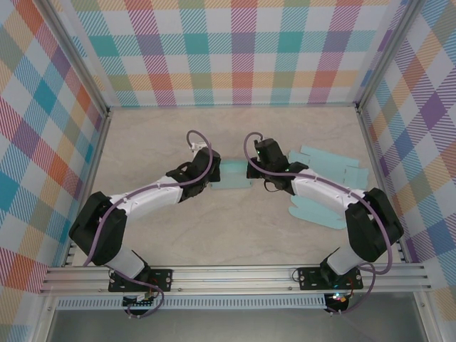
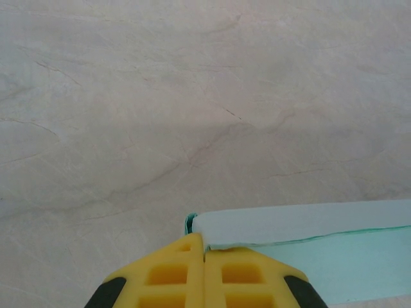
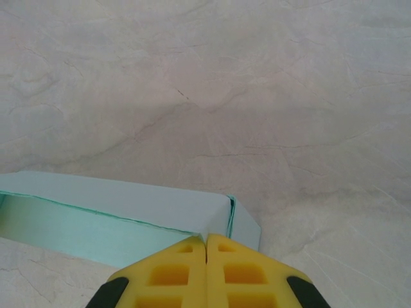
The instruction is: Fold the paper box
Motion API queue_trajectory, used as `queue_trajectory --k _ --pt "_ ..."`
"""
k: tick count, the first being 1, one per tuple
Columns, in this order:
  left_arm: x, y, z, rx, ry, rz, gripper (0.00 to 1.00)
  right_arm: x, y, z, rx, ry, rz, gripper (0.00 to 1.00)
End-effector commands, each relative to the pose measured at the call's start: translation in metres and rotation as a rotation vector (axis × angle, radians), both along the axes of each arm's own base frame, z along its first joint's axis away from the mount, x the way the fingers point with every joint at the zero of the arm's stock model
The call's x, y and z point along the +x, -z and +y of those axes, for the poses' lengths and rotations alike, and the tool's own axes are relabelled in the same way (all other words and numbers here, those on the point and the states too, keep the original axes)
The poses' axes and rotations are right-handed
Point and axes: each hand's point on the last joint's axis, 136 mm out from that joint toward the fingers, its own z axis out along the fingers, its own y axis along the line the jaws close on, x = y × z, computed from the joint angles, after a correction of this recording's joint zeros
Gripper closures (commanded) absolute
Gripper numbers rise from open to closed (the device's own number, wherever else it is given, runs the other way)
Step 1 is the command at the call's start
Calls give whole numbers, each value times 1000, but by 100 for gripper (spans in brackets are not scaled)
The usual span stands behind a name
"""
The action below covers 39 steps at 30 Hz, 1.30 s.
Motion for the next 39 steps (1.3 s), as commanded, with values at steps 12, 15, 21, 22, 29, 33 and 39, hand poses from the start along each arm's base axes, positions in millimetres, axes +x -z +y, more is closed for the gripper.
queue_trajectory --k 12,15,21,22,29,33,39 --pt "-26 26 5 -5 21 39 100 -33 46 -5 -134 -71 40 100" --pt "-22 18 7 4 19 -5 100 -34 45 -6 -141 -68 32 100" --pt "-13 9 8 68 44 -80 100 -36 45 -7 -145 -75 29 100" --pt "-12 9 8 82 48 -87 100 -37 45 -7 -146 -76 30 100" --pt "-10 16 17 180 44 -110 100 -37 44 -5 -146 -79 32 100" --pt "-11 28 18 191 46 -103 100 -38 44 -3 -143 -85 35 100" --pt "-20 54 5 79 66 -36 100 -39 50 0 -144 -93 52 100"
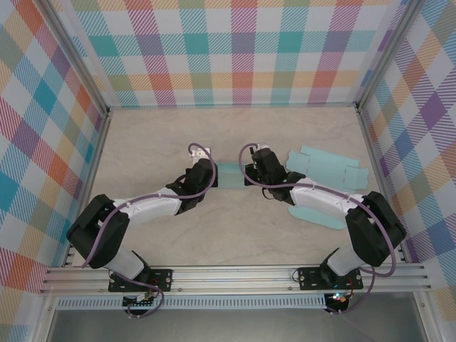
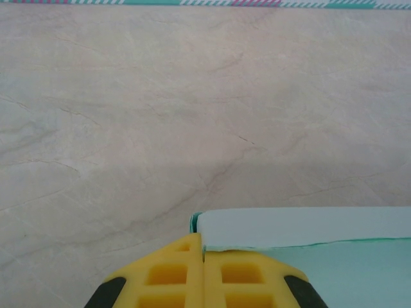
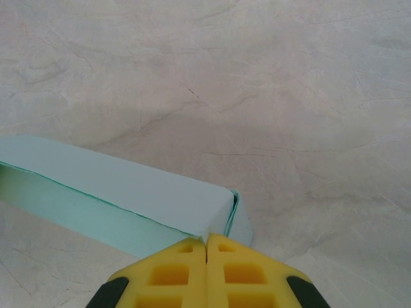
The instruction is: Fold the paper box
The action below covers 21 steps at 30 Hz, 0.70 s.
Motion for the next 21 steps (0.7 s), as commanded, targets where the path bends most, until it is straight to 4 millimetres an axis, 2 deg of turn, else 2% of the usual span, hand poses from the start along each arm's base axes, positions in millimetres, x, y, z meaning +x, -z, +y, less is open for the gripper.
queue_trajectory --k 1,4,7,9,13,21 --pt "-22 46 -5 -13 45 148 100 -27 46 -7 -100 -39 152 100" --pt "-25 35 -9 -57 54 151 99 -28 46 -6 -102 -41 149 100" --pt "-26 16 -10 -82 63 138 91 -27 45 -7 -105 -39 145 100" --pt "-27 6 -10 -92 65 130 80 -27 45 -7 -109 -35 145 100" --pt "-29 -8 -9 -113 66 126 48 -26 42 -7 -118 -32 140 100" --pt "-32 -38 -10 -164 68 103 18 -26 40 -6 -130 -32 130 100"
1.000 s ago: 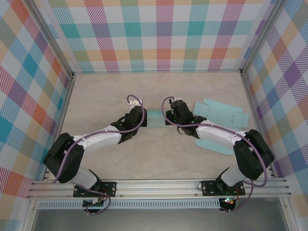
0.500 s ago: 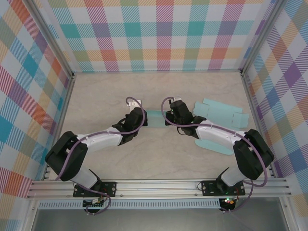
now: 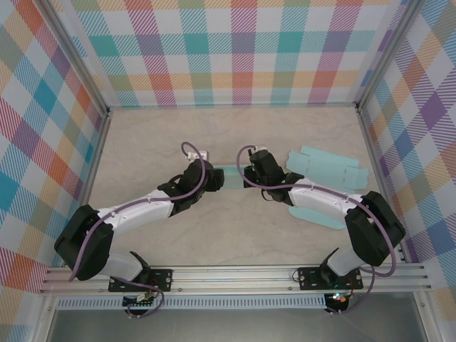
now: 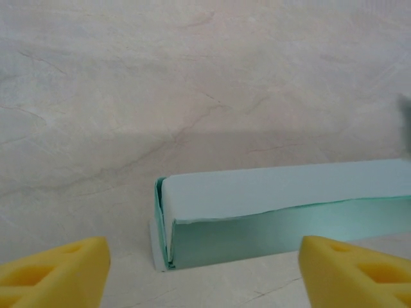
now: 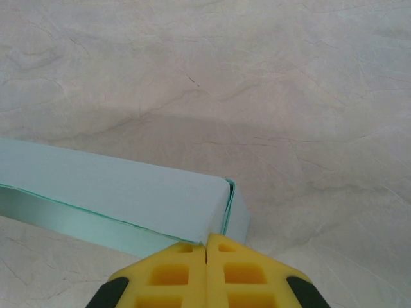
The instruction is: Fold the paper box
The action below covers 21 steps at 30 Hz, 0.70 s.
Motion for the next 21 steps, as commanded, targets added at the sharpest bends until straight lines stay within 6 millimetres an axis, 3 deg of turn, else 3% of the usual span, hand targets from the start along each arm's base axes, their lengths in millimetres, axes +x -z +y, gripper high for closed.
queue_trajectory --k 1,5,9,15,21 --pt "-2 -26 -1 -36 -5 -18 13 -20 36 -8 -104 -25 118 100" --pt "-2 -36 6 -50 -58 -8 6 -20 35 -8 -106 -26 118 100" --pt "0 -44 5 -107 -68 5 7 -20 35 -8 -108 -26 118 100" --pt "12 -41 8 -177 -91 21 18 -21 36 -7 -104 -32 120 100" --pt "19 -18 13 -223 -124 56 31 -20 35 -4 -98 -37 117 100"
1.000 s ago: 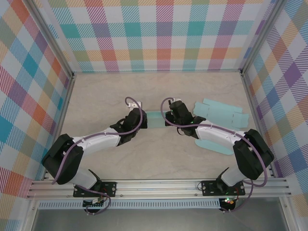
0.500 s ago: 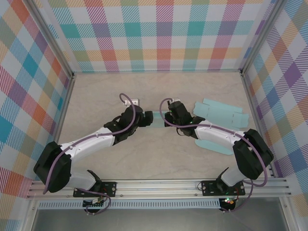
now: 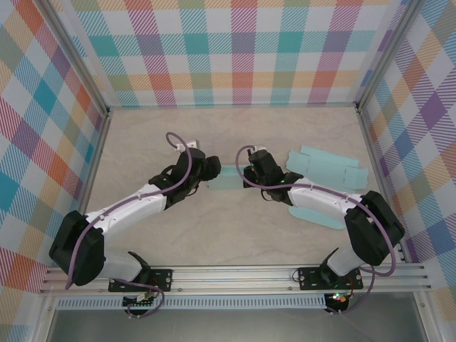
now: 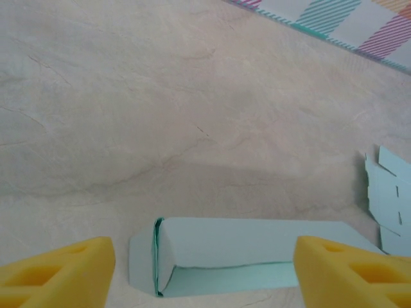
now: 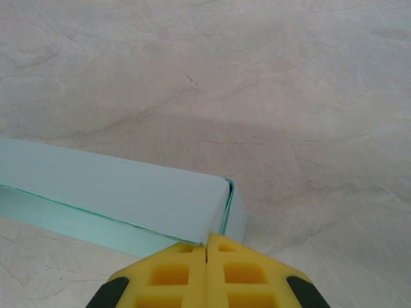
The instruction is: Fold the paper box
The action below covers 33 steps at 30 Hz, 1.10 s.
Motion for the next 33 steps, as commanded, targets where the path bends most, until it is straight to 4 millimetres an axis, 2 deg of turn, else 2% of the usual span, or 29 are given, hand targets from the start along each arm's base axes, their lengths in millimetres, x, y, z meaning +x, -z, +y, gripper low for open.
queue_trajectory --k 1,13,17,24,30,33 --pt "2 16 0 -48 -9 25 35 -20 35 -4 -84 -36 117 100" --pt "-1 55 7 -91 -26 81 73 -20 37 -6 -92 -30 123 100" --pt "-6 72 9 -99 -34 110 78 -20 39 -6 -96 -26 126 100" --pt "-16 89 20 -93 -69 143 78 -19 39 -4 -86 -30 128 100" --pt "-19 83 29 -71 -103 130 67 -20 38 -3 -80 -33 128 100" --pt "-16 74 28 -67 -92 107 54 -20 34 -3 -75 -32 123 100"
